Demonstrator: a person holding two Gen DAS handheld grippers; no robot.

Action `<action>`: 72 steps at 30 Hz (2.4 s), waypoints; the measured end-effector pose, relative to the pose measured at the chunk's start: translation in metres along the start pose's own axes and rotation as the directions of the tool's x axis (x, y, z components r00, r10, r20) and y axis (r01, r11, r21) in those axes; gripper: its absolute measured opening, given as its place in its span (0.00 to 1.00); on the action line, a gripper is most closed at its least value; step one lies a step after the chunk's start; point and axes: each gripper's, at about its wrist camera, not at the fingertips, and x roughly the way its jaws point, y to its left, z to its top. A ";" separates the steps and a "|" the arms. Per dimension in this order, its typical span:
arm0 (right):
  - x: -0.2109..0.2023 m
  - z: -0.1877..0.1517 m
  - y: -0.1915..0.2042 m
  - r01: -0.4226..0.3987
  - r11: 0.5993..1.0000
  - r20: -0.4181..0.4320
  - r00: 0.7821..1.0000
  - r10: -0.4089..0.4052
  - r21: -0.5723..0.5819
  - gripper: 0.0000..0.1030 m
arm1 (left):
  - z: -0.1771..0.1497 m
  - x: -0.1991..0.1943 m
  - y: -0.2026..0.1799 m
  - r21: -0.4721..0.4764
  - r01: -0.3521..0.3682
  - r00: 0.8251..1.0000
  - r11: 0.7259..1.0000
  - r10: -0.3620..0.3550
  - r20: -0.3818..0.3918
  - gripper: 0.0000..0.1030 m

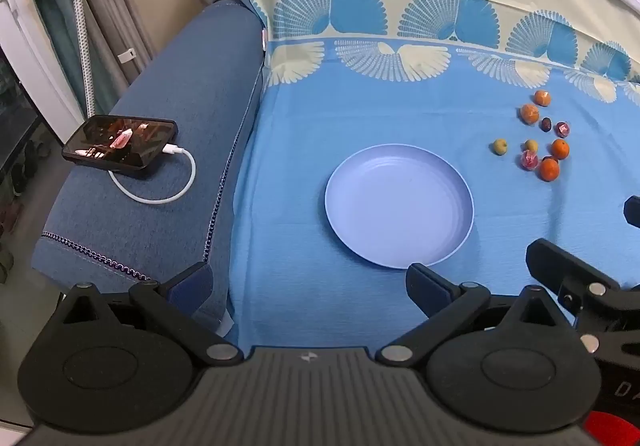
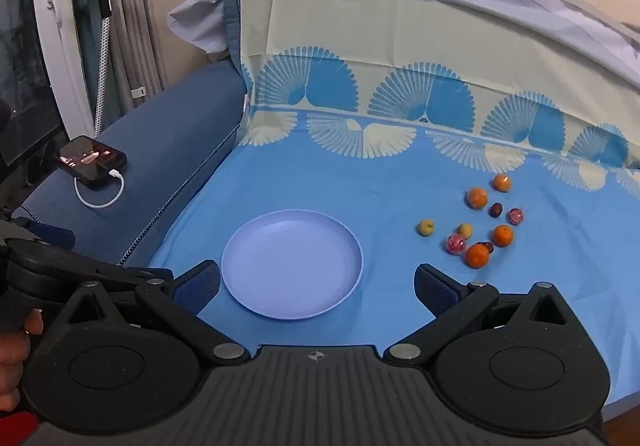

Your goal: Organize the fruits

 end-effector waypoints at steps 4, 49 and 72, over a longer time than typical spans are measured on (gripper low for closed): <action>-0.001 -0.004 0.003 -0.001 1.000 0.002 1.000 0.001 0.008 1.00 | 0.000 0.002 0.002 0.001 -0.002 1.000 1.000 0.002 0.000 1.00; 0.033 -0.019 -0.040 0.063 0.986 0.002 0.998 -0.064 0.151 1.00 | 0.025 0.043 -0.032 0.012 0.089 0.996 0.996 -0.089 -0.003 1.00; 0.252 -0.048 -0.226 0.364 0.914 -0.107 0.931 -0.349 0.179 0.35 | 0.132 0.212 -0.255 0.303 0.254 0.966 0.918 -0.223 -0.133 1.00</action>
